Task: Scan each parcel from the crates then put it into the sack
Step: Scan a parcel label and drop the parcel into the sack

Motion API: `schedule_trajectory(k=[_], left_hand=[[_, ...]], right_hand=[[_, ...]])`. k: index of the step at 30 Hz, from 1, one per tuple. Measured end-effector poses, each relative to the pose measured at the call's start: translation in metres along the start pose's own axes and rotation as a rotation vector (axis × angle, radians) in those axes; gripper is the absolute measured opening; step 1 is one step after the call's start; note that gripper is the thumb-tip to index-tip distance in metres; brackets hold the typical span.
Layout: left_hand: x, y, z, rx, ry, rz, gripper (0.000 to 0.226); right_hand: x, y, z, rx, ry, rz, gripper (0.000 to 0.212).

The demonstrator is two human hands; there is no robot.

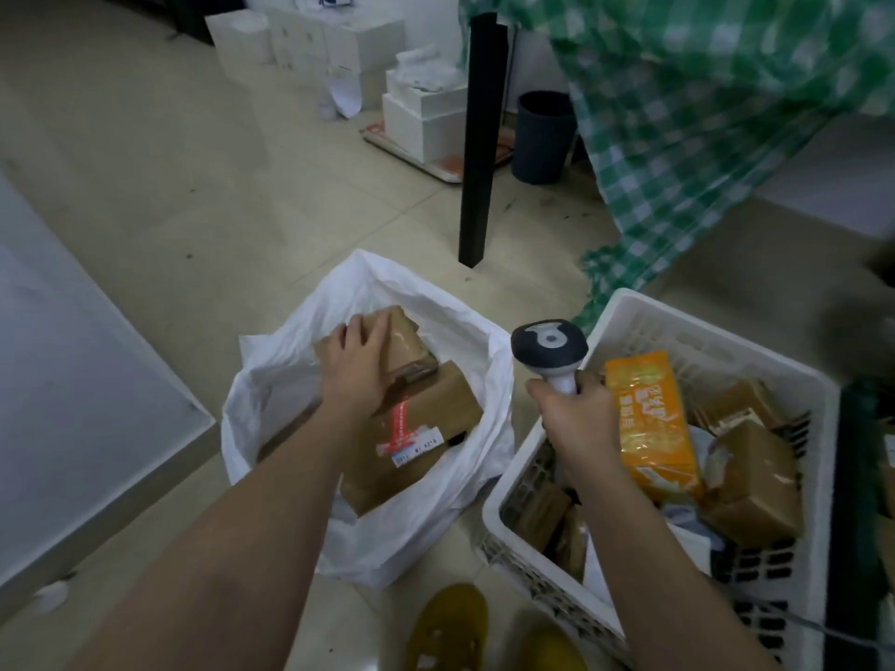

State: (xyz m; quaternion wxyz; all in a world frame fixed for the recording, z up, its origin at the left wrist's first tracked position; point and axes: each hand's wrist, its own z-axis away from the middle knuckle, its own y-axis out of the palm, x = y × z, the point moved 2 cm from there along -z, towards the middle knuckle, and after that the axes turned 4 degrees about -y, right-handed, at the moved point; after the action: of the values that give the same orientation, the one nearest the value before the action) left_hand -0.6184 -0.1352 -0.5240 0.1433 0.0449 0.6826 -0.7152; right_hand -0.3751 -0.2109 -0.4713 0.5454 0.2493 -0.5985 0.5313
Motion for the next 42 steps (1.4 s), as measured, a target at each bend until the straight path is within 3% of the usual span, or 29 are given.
schedule_trajectory(k=[4,7,12,20,23,26,30,32,34,37,42], left_hand=[[0.013,0.018,-0.011,0.189,0.073,0.032,0.09],[0.018,0.027,-0.002,0.329,0.019,0.013,0.093],[0.0,0.022,0.013,0.093,-0.036,-0.105,0.079],[0.014,0.008,0.031,0.073,-0.071,0.265,0.058],[0.026,0.004,0.032,0.029,-0.079,0.336,0.046],[0.042,0.004,0.025,-0.032,-0.122,0.309,0.039],[0.069,0.008,0.006,-0.133,-0.259,0.196,0.038],[0.082,0.01,-0.005,-0.17,-0.354,0.167,0.043],[0.096,0.015,-0.015,-0.147,-0.451,0.15,0.053],[0.113,0.026,-0.029,-0.075,-0.513,0.189,0.067],[0.123,0.036,-0.037,-0.028,-0.546,0.297,0.051]], right_hand=[[-0.007,0.007,-0.006,0.023,0.024,0.007,0.014],[-0.01,0.012,-0.004,0.027,0.061,-0.022,0.013],[-0.015,0.013,0.003,0.047,0.063,-0.027,0.012],[-0.011,0.011,-0.013,0.035,0.081,-0.028,0.011],[0.0,0.027,-0.031,0.11,0.039,0.052,0.01],[0.009,0.054,-0.054,0.192,0.025,0.077,0.014],[0.014,0.096,-0.09,0.159,0.038,0.027,0.009],[0.012,0.11,-0.11,0.165,-0.06,0.231,0.01],[0.004,0.117,-0.123,0.176,-0.139,0.424,0.012],[-0.015,0.123,-0.141,0.226,-0.135,0.514,0.022],[-0.028,0.133,-0.157,0.362,-0.02,0.555,0.033]])
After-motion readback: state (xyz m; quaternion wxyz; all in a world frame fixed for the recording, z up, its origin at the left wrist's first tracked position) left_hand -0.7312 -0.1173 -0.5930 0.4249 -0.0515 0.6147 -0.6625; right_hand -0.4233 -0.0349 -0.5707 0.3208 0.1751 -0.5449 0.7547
